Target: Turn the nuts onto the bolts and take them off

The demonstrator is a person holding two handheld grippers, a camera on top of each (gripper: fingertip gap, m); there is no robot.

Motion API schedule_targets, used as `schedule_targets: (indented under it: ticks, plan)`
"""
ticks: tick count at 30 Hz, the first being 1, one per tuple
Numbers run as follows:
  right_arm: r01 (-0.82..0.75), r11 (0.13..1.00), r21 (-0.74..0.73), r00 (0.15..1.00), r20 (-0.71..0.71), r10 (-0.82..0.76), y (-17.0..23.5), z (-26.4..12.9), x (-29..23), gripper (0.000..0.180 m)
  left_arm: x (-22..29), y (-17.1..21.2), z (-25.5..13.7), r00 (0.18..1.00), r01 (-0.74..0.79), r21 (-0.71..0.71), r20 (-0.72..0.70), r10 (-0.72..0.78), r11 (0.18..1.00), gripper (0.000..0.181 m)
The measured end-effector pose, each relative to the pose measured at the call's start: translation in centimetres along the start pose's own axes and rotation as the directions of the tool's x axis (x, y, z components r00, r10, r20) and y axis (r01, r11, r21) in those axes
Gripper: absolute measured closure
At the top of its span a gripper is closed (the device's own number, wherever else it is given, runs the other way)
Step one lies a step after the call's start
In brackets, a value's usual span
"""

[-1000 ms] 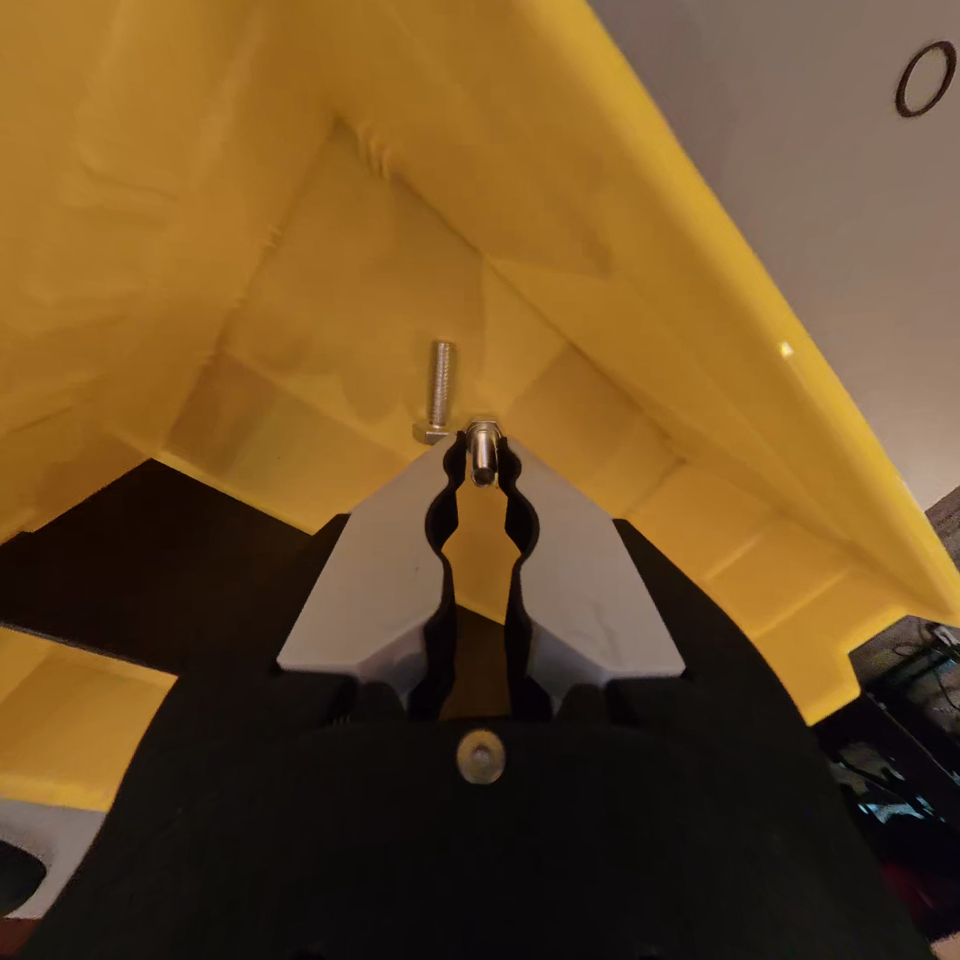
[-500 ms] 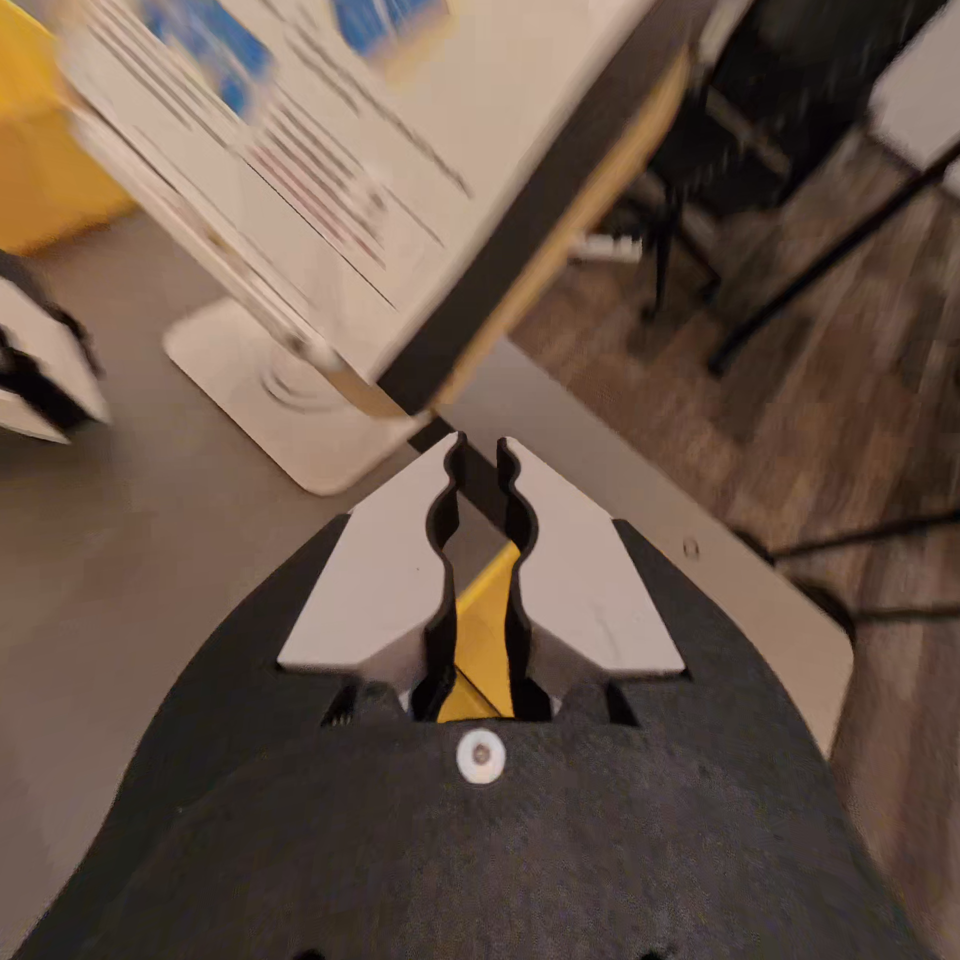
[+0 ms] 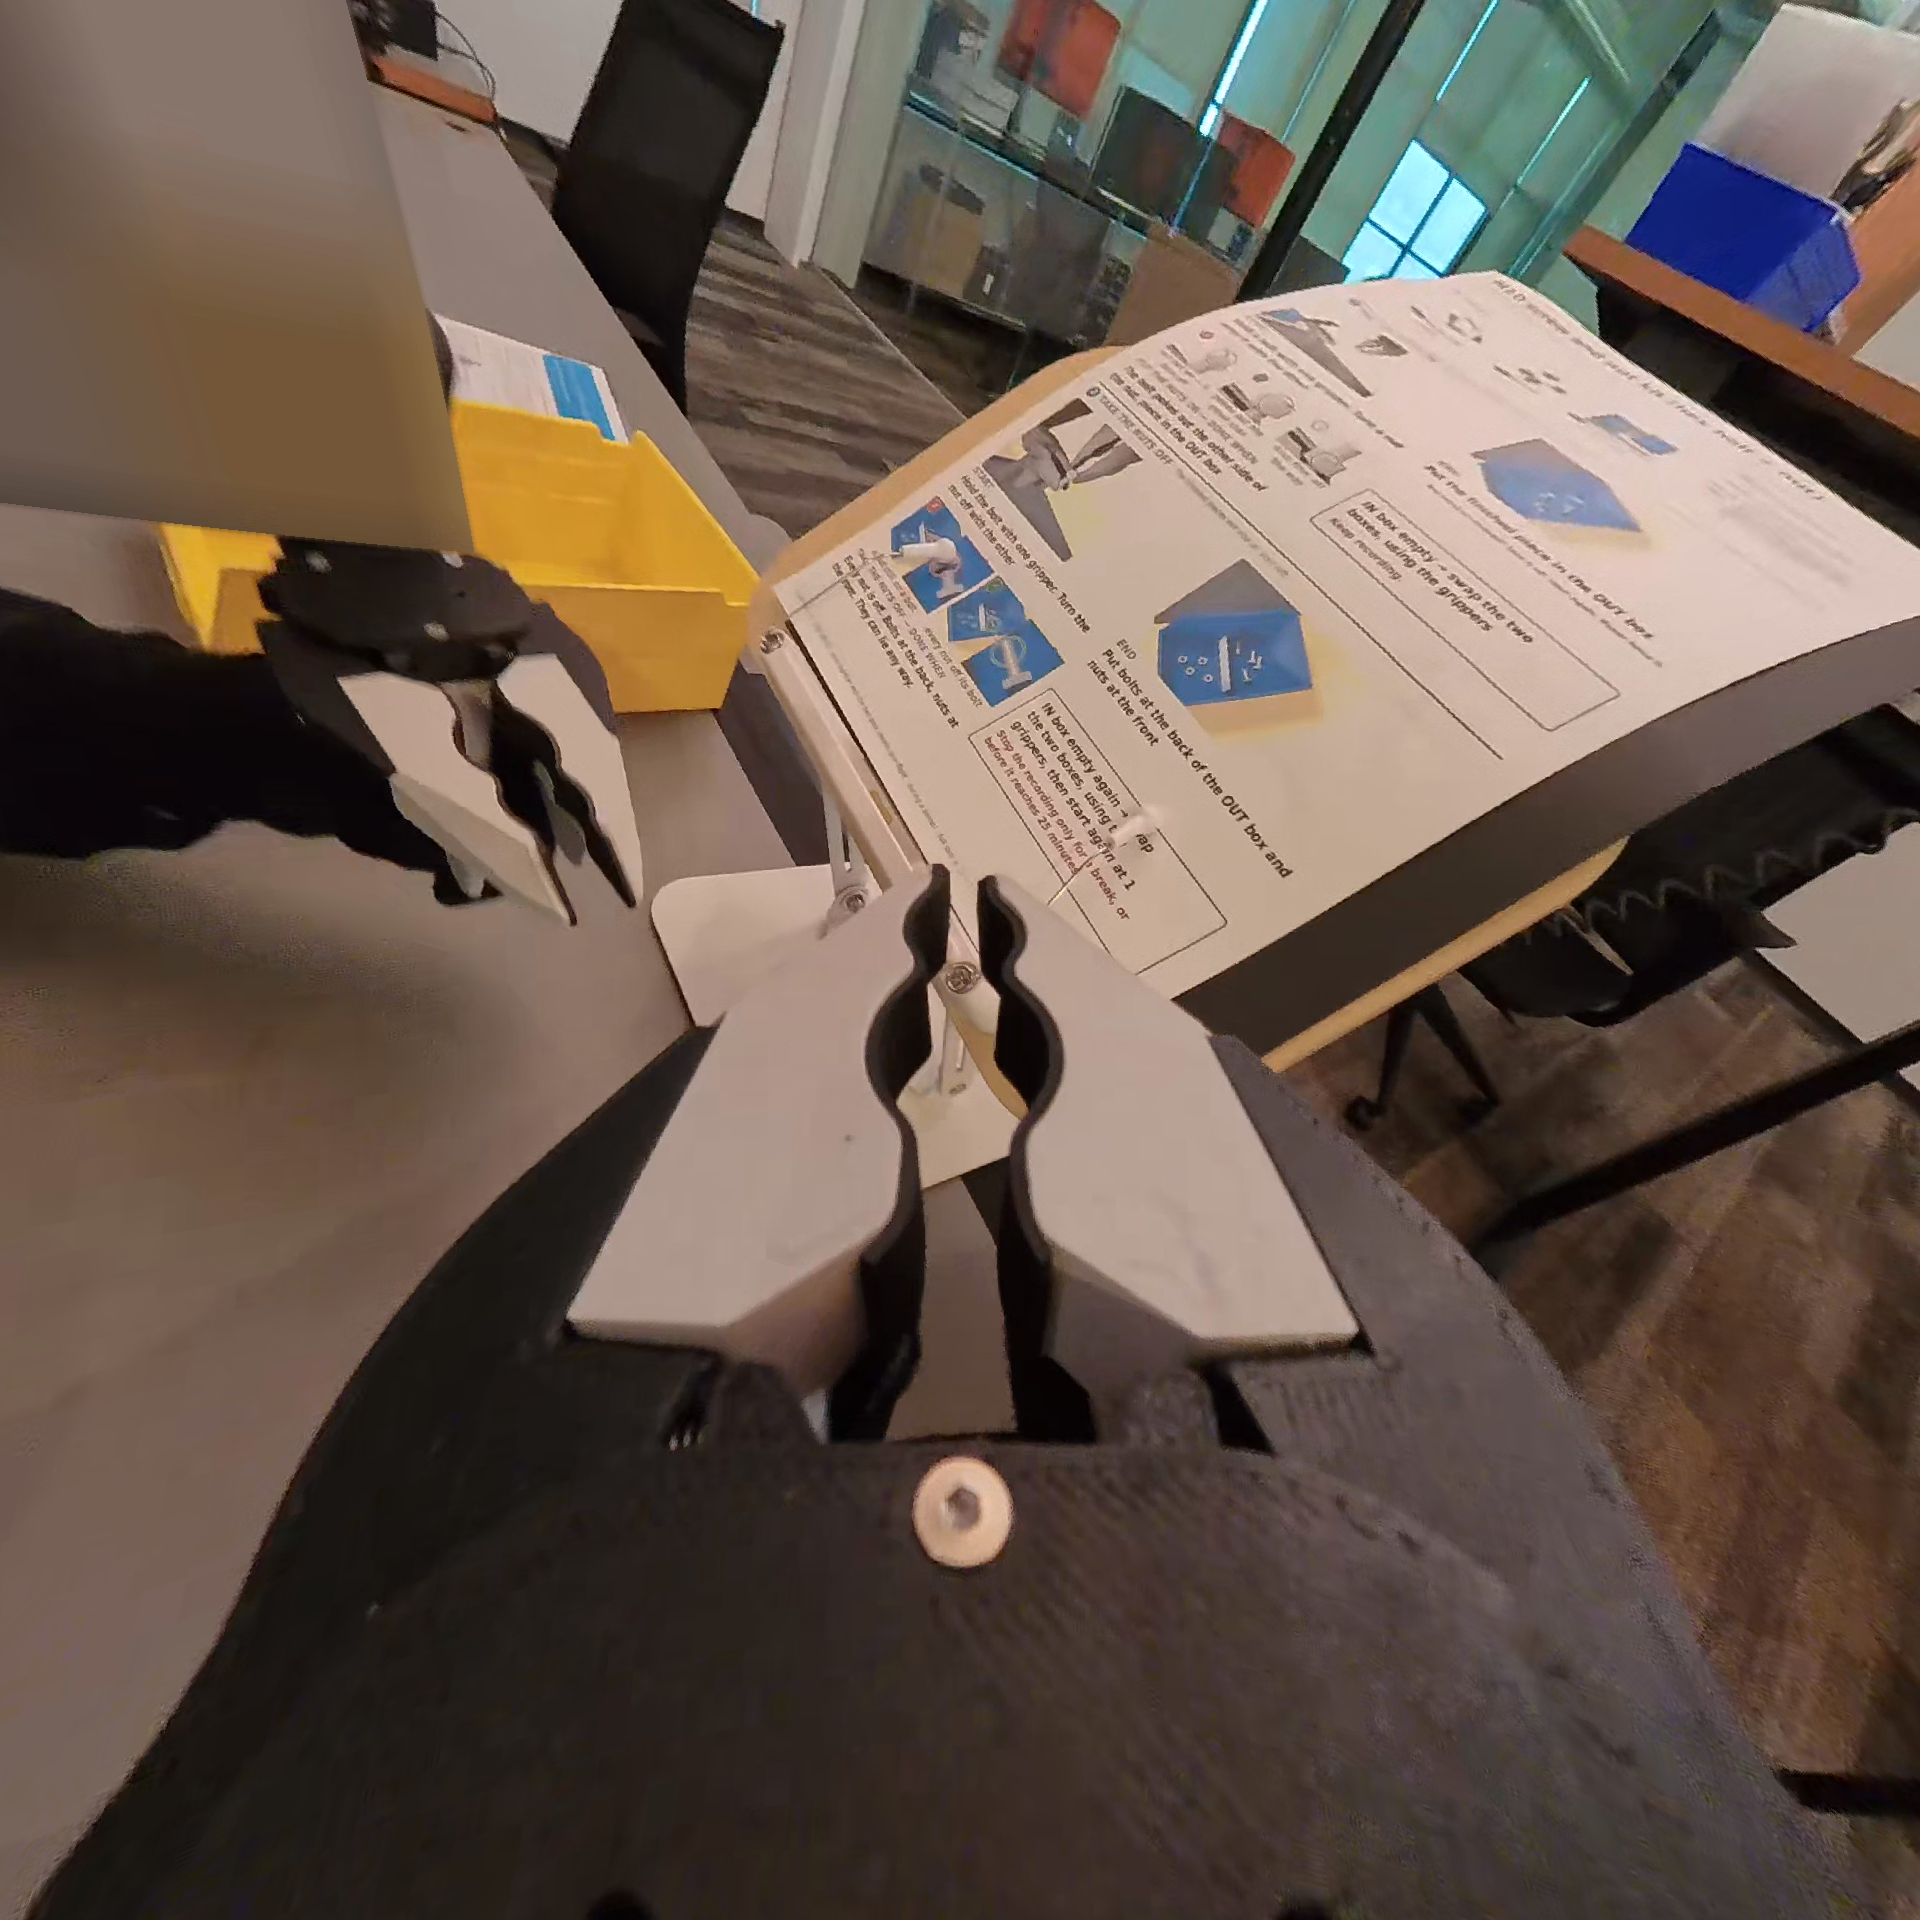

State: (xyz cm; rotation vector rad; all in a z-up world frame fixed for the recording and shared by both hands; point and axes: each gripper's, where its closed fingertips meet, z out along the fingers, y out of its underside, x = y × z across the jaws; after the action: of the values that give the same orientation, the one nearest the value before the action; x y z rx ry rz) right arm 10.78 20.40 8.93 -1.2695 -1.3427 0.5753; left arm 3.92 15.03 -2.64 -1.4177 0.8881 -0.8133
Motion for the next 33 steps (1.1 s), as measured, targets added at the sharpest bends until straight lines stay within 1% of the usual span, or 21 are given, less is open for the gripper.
schedule_targets:
  ticks: [1,3,6,8,10,11,12,14,16,18,20,22,24,26,28,31,33]
  plan:
    - [0.009,1.000,-0.010,1.000,-0.006,-0.009,0.1,0.0,0.0,0.176,-0.2,-0.6,-0.2,0.999,-0.027,-0.019,0.030,0.027,0.999,0.165]
    - [0.026,0.999,-0.027,1.000,-0.009,-0.027,0.2,0.2,-0.2,0.176,-1.6,-1.4,-0.8,0.984,-0.078,-0.103,0.151,0.093,0.992,0.165]
    - [0.041,0.998,-0.040,0.999,0.006,-0.040,0.2,0.5,-0.6,0.176,-3.3,-3.4,-2.8,0.958,-0.061,-0.141,0.268,0.097,0.988,0.165]
    - [0.055,0.997,-0.057,0.998,0.014,-0.055,0.4,0.7,-1.0,0.176,-4.5,-5.1,-5.1,0.931,-0.057,-0.172,0.346,0.114,0.984,0.166]
    - [0.062,0.997,-0.056,0.998,0.015,-0.061,0.3,0.8,-1.1,0.176,-5.5,-6.4,-8.4,0.892,-0.051,-0.240,0.425,0.152,0.969,0.164]
    - [0.060,0.997,-0.046,0.998,0.021,-0.059,0.1,0.8,-1.2,0.176,-6.2,-6.8,-10.6,0.857,-0.048,-0.283,0.481,0.184,0.958,0.164]
    - [0.057,0.998,-0.037,0.998,0.027,-0.056,0.0,0.7,-1.2,0.176,-6.8,-6.9,-13.0,0.818,-0.026,-0.327,0.536,0.208,0.945,0.164]
    - [0.050,0.998,-0.035,0.998,0.028,-0.049,0.2,0.6,-1.1,0.176,-7.7,-6.4,-18.3,0.742,0.070,-0.384,0.637,0.209,0.921,0.164]
    - [0.044,0.998,-0.038,0.999,0.026,-0.043,0.4,0.4,-0.9,0.176,-8.3,-4.9,-23.3,0.673,0.201,-0.400,0.720,0.171,0.894,0.164]
    - [0.038,0.999,-0.031,0.999,0.031,-0.037,0.3,0.2,-0.9,0.175,-9.0,-2.0,-27.9,0.601,0.348,-0.401,0.789,0.126,0.847,0.163]
    - [0.034,0.999,-0.027,0.999,0.041,-0.033,0.1,0.1,-1.1,0.175,-9.6,1.8,-31.4,0.535,0.494,-0.373,0.843,0.063,0.785,0.162]
    - [0.047,0.998,-0.035,0.998,0.039,-0.045,0.1,-0.1,-1.2,0.175,-9.7,6.4,-33.8,0.485,0.639,-0.357,0.875,0.003,0.681,0.158]
    - [0.063,0.997,-0.047,0.998,0.032,-0.061,0.1,-0.4,-1.2,0.175,-9.6,9.9,-35.5,0.439,0.718,-0.352,0.898,0.002,0.601,0.158]
    - [0.068,0.997,-0.045,0.997,0.028,-0.067,0.0,-0.6,-1.2,0.174,-9.2,12.5,-35.9,0.419,0.775,-0.343,0.908,-0.026,0.531,0.155]
    - [0.065,0.997,-0.030,0.997,0.031,-0.064,-0.3,-0.8,-1.2,0.174,-9.0,14.0,-35.7,0.398,0.802,-0.312,0.915,-0.068,0.509,0.152]
    - [0.064,0.998,-0.026,0.997,0.033,-0.063,-0.3,-0.8,-1.2,0.174,-9.2,15.0,-35.7,0.376,0.821,-0.286,0.922,-0.091,0.494,0.152]
    - [0.064,0.998,-0.023,0.997,0.038,-0.063,-0.3,-0.7,-1.3,0.174,-9.4,15.9,-36.1,0.358,0.839,-0.283,0.930,-0.081,0.464,0.152]
